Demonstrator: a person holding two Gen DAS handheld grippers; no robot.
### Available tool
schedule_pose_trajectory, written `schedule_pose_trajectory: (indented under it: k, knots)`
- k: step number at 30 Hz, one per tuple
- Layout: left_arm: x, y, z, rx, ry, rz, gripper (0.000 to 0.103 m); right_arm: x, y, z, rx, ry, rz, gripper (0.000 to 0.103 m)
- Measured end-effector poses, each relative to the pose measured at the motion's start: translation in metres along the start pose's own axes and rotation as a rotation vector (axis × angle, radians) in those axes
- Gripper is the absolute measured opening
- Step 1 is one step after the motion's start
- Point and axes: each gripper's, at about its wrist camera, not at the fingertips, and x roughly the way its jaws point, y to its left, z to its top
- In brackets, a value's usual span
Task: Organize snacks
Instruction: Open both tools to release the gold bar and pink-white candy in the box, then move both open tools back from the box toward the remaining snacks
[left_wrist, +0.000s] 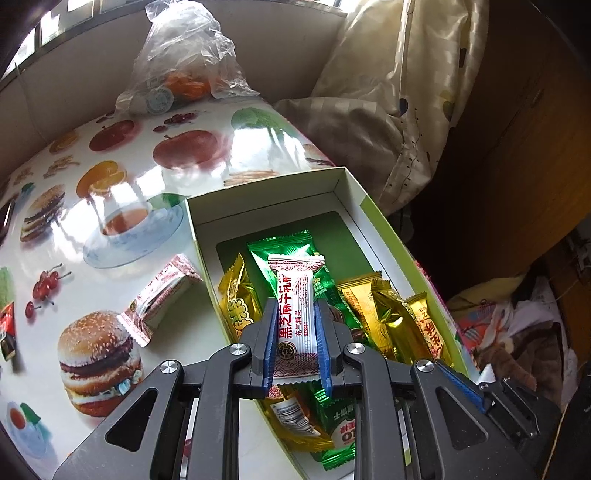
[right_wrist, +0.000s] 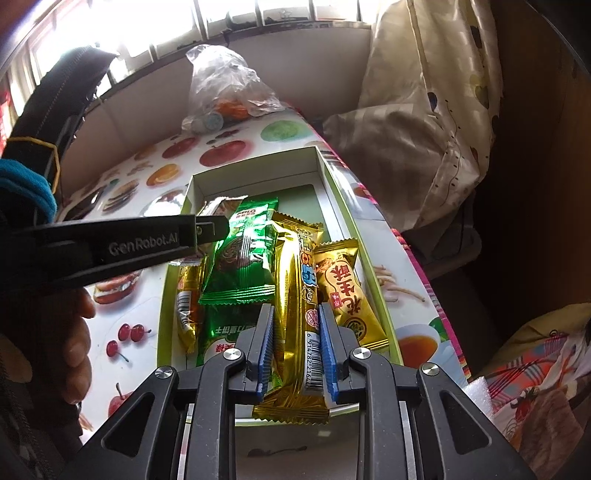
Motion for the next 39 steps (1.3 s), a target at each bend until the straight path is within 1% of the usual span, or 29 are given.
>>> schedule_pose_trajectory:
  k: [2, 10, 11, 12, 13, 14, 22, 27, 33, 39]
  knots:
    - [0.001, 0.001, -0.001, -0.004, 0.004, -0.013, 0.020, 0.000, 0.001, 0.000, 0.000, -0.001, 0.001, 0.023]
    - [0.002, 0.000, -0.003, -0.001, 0.006, -0.009, 0.023, -0.003, 0.000, 0.000, 0.002, -0.012, -0.003, 0.027]
    - [0.001, 0.000, -0.003, 0.000, 0.004, -0.015, 0.029, -0.003, 0.000, 0.000, 0.004, -0.013, -0.003, 0.028]
    - [0.001, -0.001, -0.003, 0.002, 0.000, -0.020, 0.041, -0.004, 0.001, 0.000, 0.004, -0.013, -0.002, 0.029]
    - [0.000, -0.001, -0.003, 0.002, -0.001, -0.020, 0.045, -0.004, 0.001, 0.000, 0.003, -0.013, -0.001, 0.030]
    - [-0.001, -0.001, -0.002, 0.001, -0.003, -0.019, 0.046, -0.004, 0.001, 0.000, 0.001, -0.013, 0.001, 0.032]
    - [-0.009, -0.002, -0.006, 0.006, -0.015, -0.004, 0.046, -0.008, 0.002, 0.000, 0.004, -0.021, -0.014, 0.037]
    - [-0.023, -0.005, -0.010, 0.026, -0.043, -0.005, 0.046, -0.013, 0.005, -0.001, -0.002, -0.031, -0.014, 0.045]
    - [-0.043, -0.001, -0.017, 0.036, -0.082, 0.014, 0.046, -0.020, 0.011, -0.003, -0.014, -0.044, -0.012, 0.047]
    - [-0.057, 0.002, -0.025, 0.032, -0.101, 0.013, 0.046, -0.027, 0.018, -0.006, -0.026, -0.058, -0.022, 0.049]
